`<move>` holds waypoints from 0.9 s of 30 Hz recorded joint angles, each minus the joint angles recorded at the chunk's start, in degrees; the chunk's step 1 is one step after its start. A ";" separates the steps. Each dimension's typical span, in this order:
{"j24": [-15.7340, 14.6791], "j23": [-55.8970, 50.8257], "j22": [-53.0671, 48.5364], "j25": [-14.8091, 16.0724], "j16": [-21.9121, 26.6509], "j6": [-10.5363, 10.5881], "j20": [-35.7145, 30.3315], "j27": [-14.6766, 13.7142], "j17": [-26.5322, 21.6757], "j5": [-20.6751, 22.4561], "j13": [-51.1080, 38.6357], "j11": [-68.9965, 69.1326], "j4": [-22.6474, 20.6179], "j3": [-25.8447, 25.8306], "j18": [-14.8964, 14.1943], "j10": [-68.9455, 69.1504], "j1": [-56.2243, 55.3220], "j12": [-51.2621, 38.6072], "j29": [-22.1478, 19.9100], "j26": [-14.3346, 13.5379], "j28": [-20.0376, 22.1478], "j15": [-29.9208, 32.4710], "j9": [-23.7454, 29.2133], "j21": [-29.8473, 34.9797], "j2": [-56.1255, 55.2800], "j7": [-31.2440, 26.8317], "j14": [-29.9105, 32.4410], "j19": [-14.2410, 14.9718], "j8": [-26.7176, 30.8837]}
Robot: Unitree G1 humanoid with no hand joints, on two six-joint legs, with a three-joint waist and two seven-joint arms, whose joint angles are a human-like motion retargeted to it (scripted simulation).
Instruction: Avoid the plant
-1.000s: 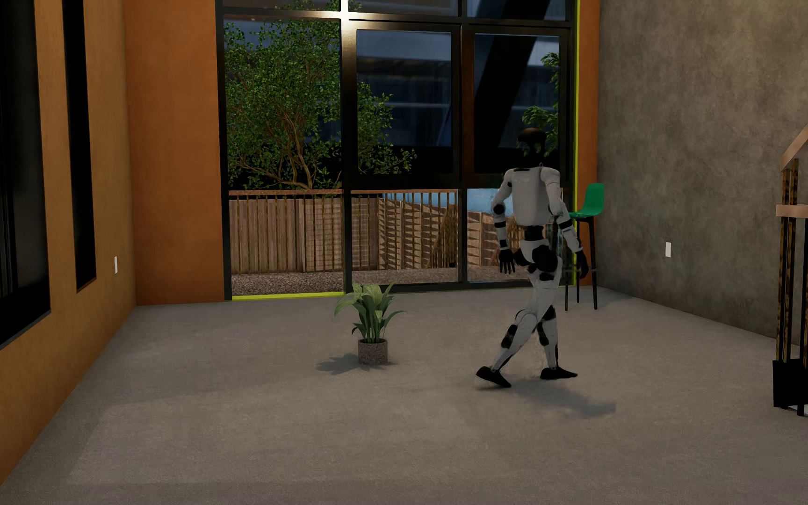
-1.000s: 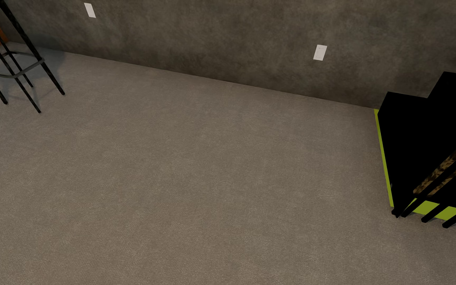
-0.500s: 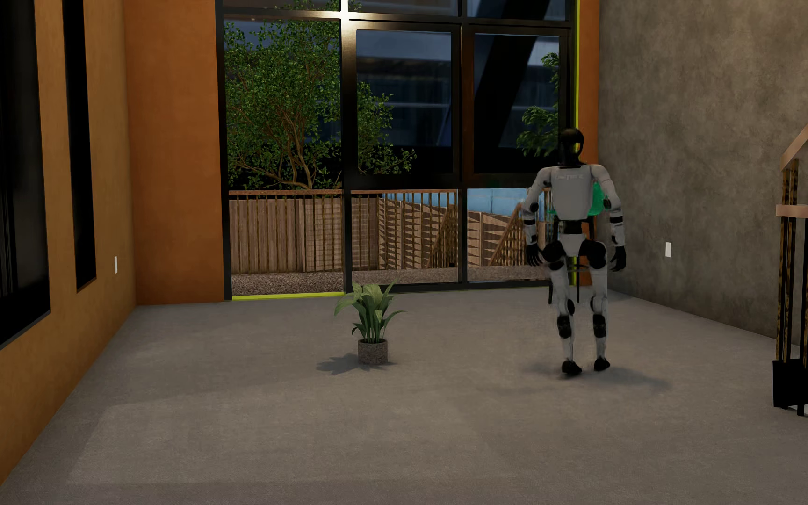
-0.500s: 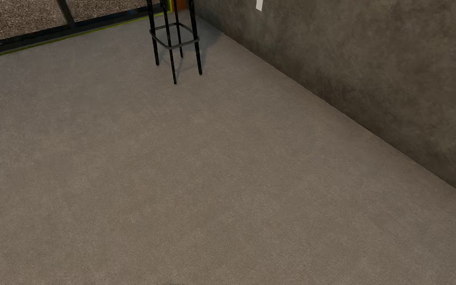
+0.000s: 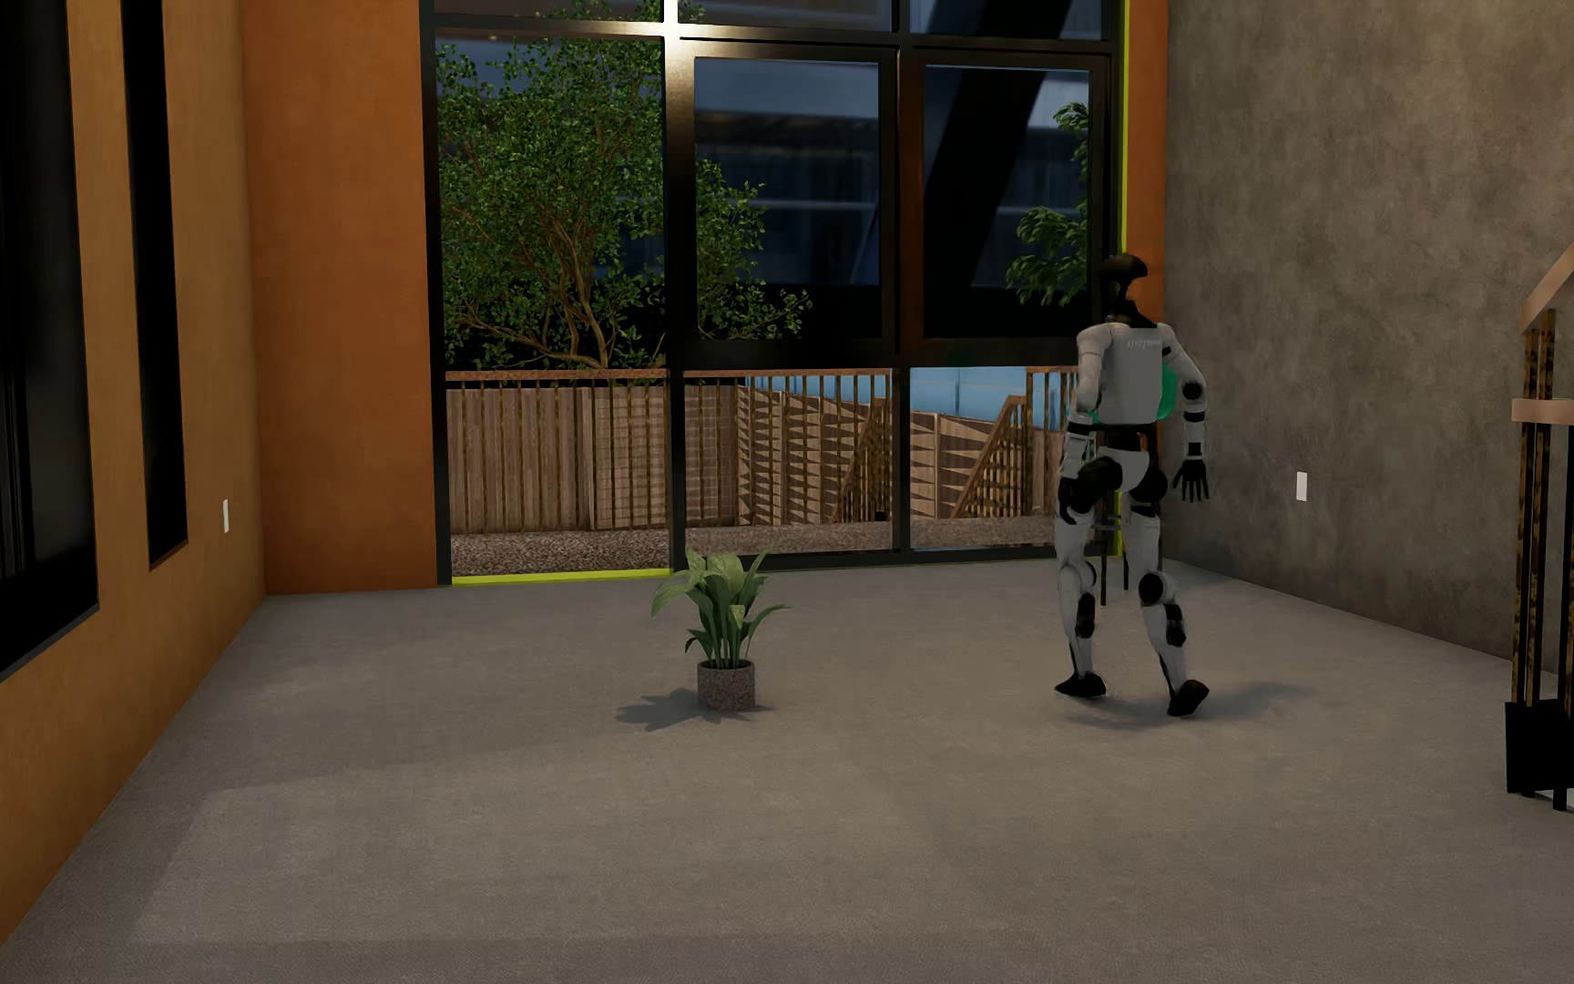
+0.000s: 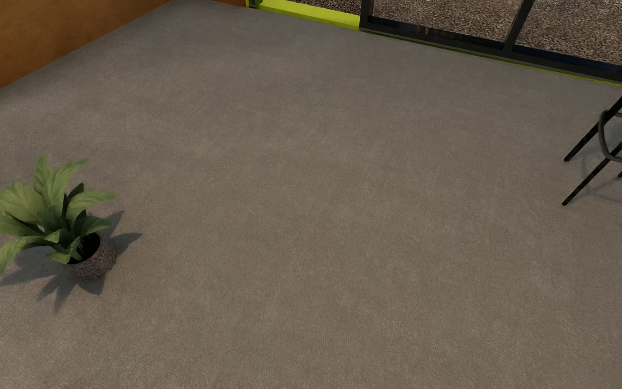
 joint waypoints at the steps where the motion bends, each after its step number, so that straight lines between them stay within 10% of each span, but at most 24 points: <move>1: 0.00 0.08 1.23 0.00 -0.09 0.07 -1.52 0.00 0.72 0.37 -1.14 0.04 -0.88 0.50 0.00 -5.74 1.83 -0.03 0.00 0.00 0.00 0.77 0.01 -0.88 0.79 0.00 -3.69 0.00 0.00; 3: 0.00 -2.50 3.85 0.00 0.02 -0.02 -4.95 0.00 2.96 0.69 -2.07 -3.47 -0.28 1.58 0.00 -6.51 2.25 0.86 0.00 0.00 0.00 -7.41 -0.94 -4.99 1.52 0.00 -6.80 0.00 0.00; 4: 0.00 -4.57 5.41 0.00 -0.03 -0.52 -6.95 0.00 4.19 -0.17 -1.94 14.71 -0.77 1.53 0.00 -4.53 1.81 1.31 0.00 0.00 0.00 -32.83 -1.51 -6.91 1.98 0.00 -8.63 0.00 0.00; 5: 0.00 -6.03 7.00 0.00 -0.19 -1.30 -9.63 0.00 5.52 -1.81 -1.72 18.38 -1.58 0.55 0.00 -0.48 0.81 1.44 0.00 0.00 0.00 -38.99 -2.27 -7.92 1.94 0.00 -0.54 0.00 0.00; 6: 0.00 -6.73 8.26 0.00 -0.48 -1.44 -12.13 0.00 6.58 -3.95 -1.35 23.81 -2.20 -0.34 0.00 1.92 -0.13 1.21 0.00 0.00 0.00 -34.55 -2.90 -7.84 1.50 0.00 17.18 0.00 0.00; 8: 0.00 -5.97 6.68 0.00 -0.55 -0.44 -10.95 0.00 7.80 -8.78 -1.65 40.85 -2.40 -1.63 0.00 3.30 3.49 0.68 0.00 0.00 0.00 -24.92 -3.38 -5.02 -5.76 0.00 5.45 0.00 0.00; 11: 0.00 -5.62 0.24 0.00 0.37 -0.34 -1.40 0.00 9.43 -11.19 -3.09 57.87 -2.17 -5.22 0.00 -0.53 10.48 -2.40 0.00 0.00 0.00 -30.21 -4.20 -2.19 -24.15 0.00 -13.75 0.00 0.00; 12: 0.00 -6.23 -1.32 0.00 0.41 -0.06 1.36 0.00 9.44 -10.13 -2.61 56.74 -1.94 -6.70 0.00 -0.41 12.79 -4.00 0.00 0.00 0.00 -32.97 -4.83 -2.20 -29.91 0.00 -23.05 0.00 0.00; 15: 0.00 -6.25 -6.63 0.00 0.64 1.05 8.65 0.00 8.38 -4.31 -1.89 35.09 0.07 -10.04 0.00 -4.55 17.45 -7.00 0.00 0.00 0.00 -34.54 -6.73 -1.33 -41.50 0.00 -24.71 0.00 0.00; 20: 0.00 -2.70 -3.82 0.00 -0.44 3.37 2.98 0.00 6.34 1.02 -0.42 4.14 1.21 -13.28 0.00 -1.65 26.11 -6.57 0.00 0.00 0.00 -21.63 -7.13 -1.41 -41.70 0.00 -28.94 0.00 0.00; 21: 0.00 -1.53 -1.55 0.00 -0.80 3.72 0.45 0.00 6.59 1.18 0.04 3.91 1.84 -14.60 0.00 0.04 26.75 -5.66 0.00 0.00 0.00 -13.48 -7.63 -1.62 -41.31 0.00 -23.61 0.00 0.00; 23: 0.00 2.63 4.26 0.00 -2.40 6.45 -6.21 0.00 7.29 3.28 0.13 13.76 5.83 -15.19 0.00 9.32 22.26 -4.54 0.00 0.00 0.00 -28.78 -8.93 1.98 -41.09 0.00 -9.21 0.00 0.00; 27: 0.00 1.62 1.73 0.00 -1.46 4.77 -5.51 0.00 7.05 4.64 2.76 11.86 10.23 -10.95 0.00 41.37 9.53 -0.96 0.00 0.00 0.00 -34.41 -2.90 7.22 -19.74 0.00 10.06 0.00 0.00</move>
